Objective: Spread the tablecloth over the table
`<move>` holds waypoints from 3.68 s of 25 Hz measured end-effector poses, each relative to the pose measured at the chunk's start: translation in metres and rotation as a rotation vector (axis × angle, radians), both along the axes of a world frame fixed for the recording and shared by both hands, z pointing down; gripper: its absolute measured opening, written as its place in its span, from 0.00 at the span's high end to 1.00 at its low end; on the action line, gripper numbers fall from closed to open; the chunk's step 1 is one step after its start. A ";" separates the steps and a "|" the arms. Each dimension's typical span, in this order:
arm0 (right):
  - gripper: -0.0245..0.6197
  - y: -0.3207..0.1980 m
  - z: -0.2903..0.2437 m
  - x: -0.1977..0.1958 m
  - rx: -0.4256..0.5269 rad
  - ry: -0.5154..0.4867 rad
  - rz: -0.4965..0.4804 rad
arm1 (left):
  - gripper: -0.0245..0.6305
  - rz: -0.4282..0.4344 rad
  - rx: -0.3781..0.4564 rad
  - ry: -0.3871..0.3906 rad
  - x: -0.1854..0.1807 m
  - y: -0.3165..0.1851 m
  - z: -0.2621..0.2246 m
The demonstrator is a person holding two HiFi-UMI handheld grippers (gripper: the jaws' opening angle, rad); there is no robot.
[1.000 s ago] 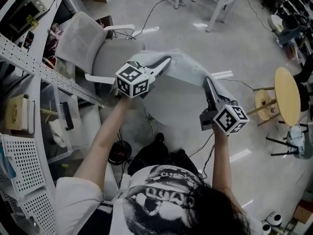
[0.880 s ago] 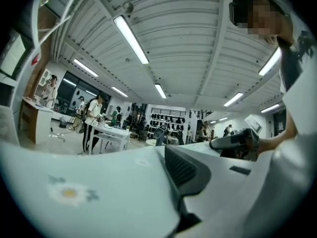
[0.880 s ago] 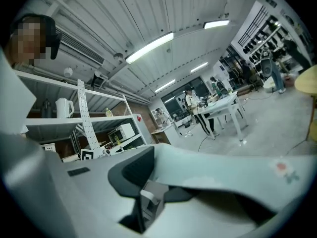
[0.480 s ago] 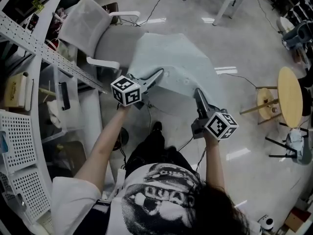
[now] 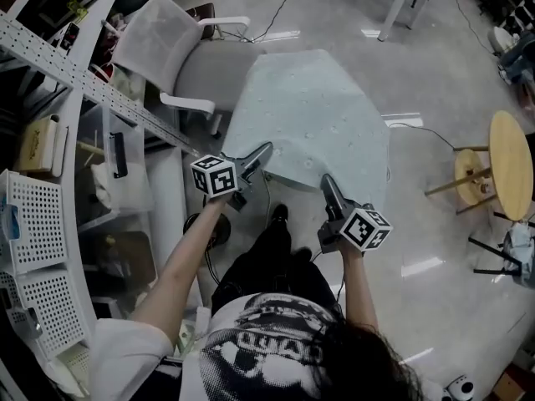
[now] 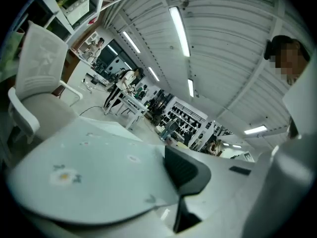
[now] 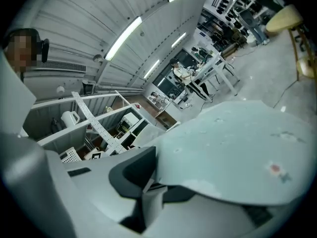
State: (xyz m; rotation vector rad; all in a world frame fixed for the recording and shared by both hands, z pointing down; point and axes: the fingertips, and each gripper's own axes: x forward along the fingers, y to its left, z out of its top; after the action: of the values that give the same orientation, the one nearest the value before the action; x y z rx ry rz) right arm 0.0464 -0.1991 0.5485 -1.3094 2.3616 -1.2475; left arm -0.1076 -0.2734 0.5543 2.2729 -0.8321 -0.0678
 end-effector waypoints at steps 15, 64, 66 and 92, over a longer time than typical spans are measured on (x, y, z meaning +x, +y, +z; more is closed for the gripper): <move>0.92 0.049 0.120 -0.004 -0.252 -0.060 0.009 | 0.82 -0.033 -0.226 -0.216 -0.009 0.055 0.137; 0.83 0.146 0.036 0.037 0.019 0.044 -0.127 | 0.69 -0.146 -0.072 -0.205 0.039 0.180 0.039; 0.84 0.153 0.024 0.036 0.055 0.080 -0.136 | 0.70 -0.144 -0.061 -0.201 0.041 0.190 0.024; 0.88 0.184 -0.078 -0.045 0.282 0.179 -0.205 | 0.82 0.005 0.309 -0.361 0.029 0.254 -0.086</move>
State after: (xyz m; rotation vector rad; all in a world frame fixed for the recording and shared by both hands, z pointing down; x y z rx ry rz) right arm 0.0019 -0.0155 0.4704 -1.1567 2.7332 -0.8275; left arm -0.0786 -0.0190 0.4680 2.6230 -1.0607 0.2397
